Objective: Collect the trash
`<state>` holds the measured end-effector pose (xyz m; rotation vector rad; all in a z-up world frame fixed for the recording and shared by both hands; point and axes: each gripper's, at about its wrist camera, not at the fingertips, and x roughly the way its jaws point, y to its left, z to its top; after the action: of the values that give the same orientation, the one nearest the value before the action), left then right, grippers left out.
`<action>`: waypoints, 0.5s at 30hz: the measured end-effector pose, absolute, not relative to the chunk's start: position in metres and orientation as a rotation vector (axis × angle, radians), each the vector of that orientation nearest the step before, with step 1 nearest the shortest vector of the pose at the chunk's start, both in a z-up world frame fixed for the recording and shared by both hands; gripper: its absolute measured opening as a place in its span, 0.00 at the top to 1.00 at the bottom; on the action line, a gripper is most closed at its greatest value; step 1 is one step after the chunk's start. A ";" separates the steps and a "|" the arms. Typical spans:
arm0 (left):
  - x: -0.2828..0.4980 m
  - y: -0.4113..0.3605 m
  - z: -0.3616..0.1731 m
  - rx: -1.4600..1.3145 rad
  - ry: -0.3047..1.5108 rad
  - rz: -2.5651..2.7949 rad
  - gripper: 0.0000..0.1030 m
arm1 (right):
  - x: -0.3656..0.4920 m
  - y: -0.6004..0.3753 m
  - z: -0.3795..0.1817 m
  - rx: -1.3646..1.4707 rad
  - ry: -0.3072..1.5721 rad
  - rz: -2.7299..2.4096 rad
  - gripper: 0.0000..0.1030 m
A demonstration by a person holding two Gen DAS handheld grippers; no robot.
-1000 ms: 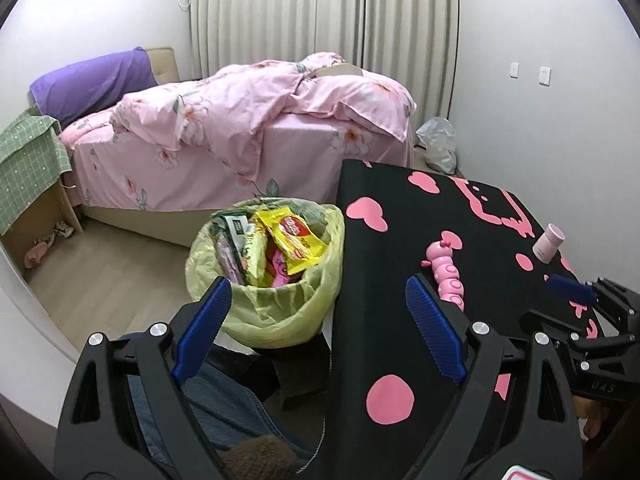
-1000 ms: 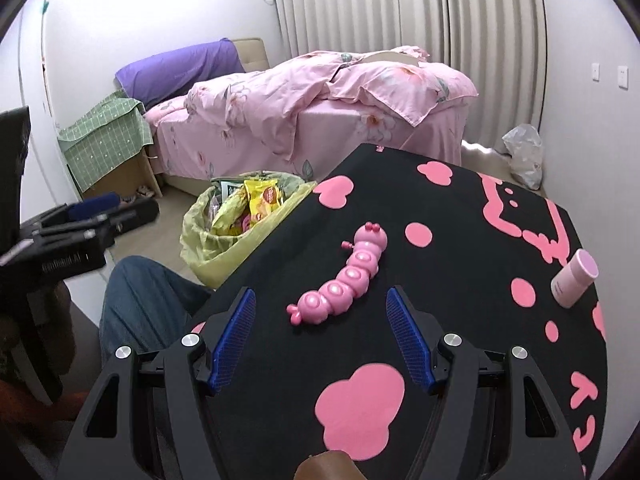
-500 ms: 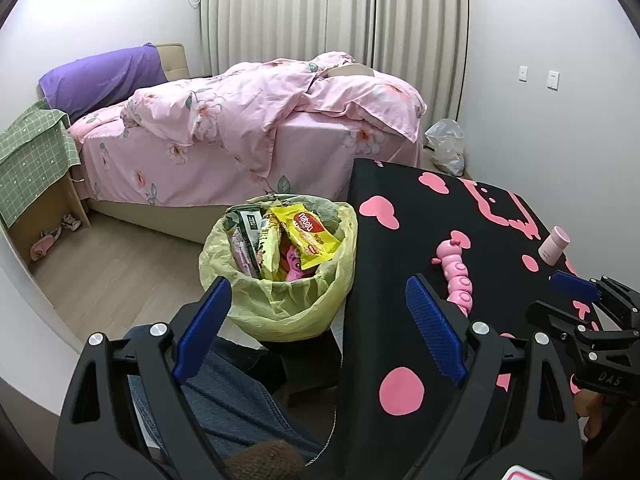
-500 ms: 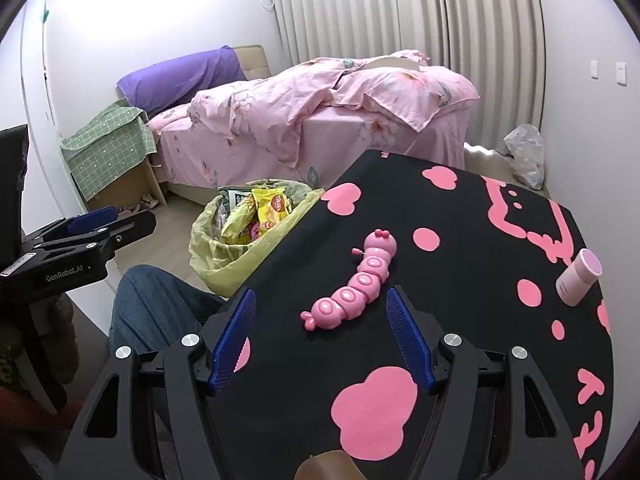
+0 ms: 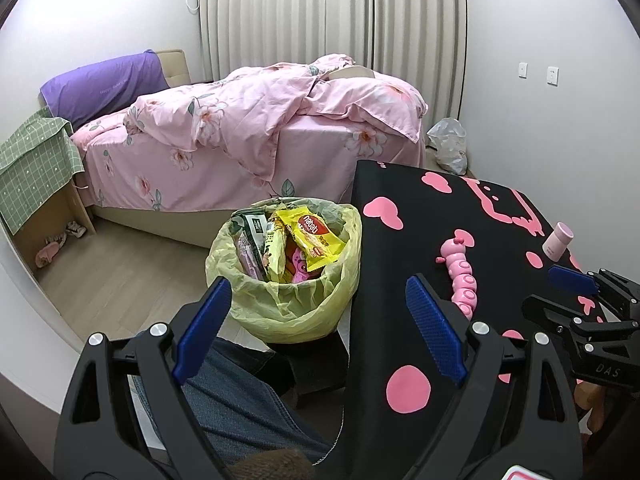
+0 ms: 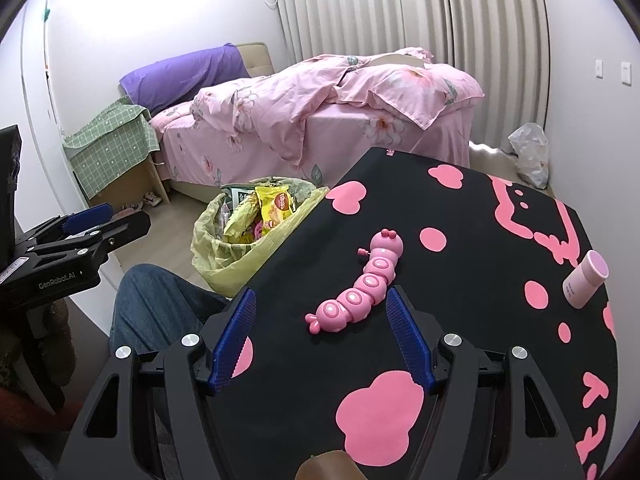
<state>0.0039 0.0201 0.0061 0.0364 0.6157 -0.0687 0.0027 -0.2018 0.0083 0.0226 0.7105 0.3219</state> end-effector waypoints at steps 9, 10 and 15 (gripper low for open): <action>0.002 0.025 0.007 0.032 0.612 -0.061 0.18 | 0.002 -0.202 0.010 0.026 0.697 0.327 0.37; 0.002 0.024 0.007 0.030 0.613 -0.059 0.18 | 0.002 -0.201 0.010 0.023 0.698 0.329 0.37; 0.002 0.025 0.008 0.028 0.614 -0.059 0.18 | 0.002 -0.200 0.012 0.018 0.695 0.329 0.37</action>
<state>0.0020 0.0254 0.0075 0.0277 0.6136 -0.0587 0.0020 -0.2001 0.0118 0.0175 0.6951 0.3290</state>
